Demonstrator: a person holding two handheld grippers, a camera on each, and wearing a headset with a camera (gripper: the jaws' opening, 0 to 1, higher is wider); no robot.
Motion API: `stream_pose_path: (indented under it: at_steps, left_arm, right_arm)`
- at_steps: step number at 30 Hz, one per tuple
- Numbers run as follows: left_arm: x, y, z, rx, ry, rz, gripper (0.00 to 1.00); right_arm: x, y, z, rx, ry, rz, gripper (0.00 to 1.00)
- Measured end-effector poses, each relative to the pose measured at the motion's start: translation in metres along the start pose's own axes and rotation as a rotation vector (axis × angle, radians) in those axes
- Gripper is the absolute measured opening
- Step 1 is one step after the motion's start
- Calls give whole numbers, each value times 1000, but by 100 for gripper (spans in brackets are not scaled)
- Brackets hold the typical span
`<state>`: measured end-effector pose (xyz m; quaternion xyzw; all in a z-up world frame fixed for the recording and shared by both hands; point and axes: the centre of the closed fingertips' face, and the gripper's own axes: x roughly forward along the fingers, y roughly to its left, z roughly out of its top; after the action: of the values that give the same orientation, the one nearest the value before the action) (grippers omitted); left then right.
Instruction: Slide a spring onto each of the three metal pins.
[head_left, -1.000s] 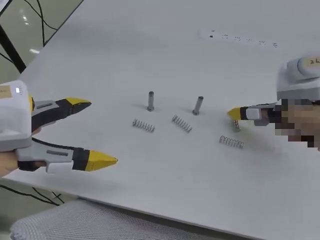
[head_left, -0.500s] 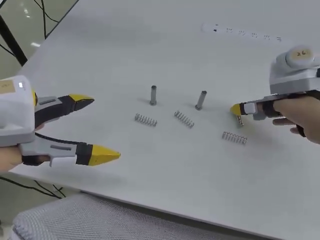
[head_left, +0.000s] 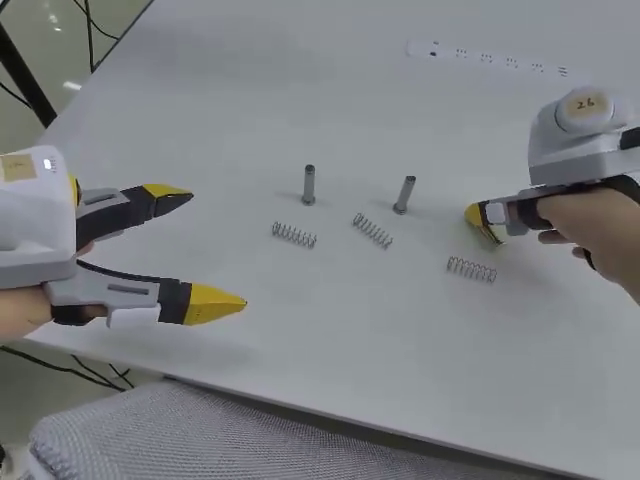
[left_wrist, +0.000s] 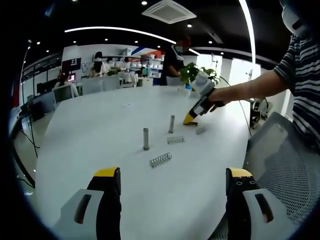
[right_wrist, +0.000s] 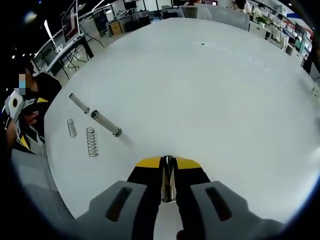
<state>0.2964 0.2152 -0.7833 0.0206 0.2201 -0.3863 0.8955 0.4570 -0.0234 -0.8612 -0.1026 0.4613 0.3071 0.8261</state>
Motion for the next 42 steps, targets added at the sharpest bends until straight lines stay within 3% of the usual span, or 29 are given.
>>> stream_pose_path:
  at_steps: [5,12,18,42]
  left_arm:
    - [0,-1,-2,-3,2,2,86]
    - [1,-2,-2,-4,4,0,85]
    - [5,-4,0,-2,4,-7,85]
    - [5,-8,2,10,19,-19,85]
  right_arm:
    - [-10,1,-3,2,-25,8,10]
    - [-26,-7,2,8,-102,7,10]
    - [-38,-5,8,-14,-172,4,10]
    - [-48,5,17,-91,-268,-5,10]
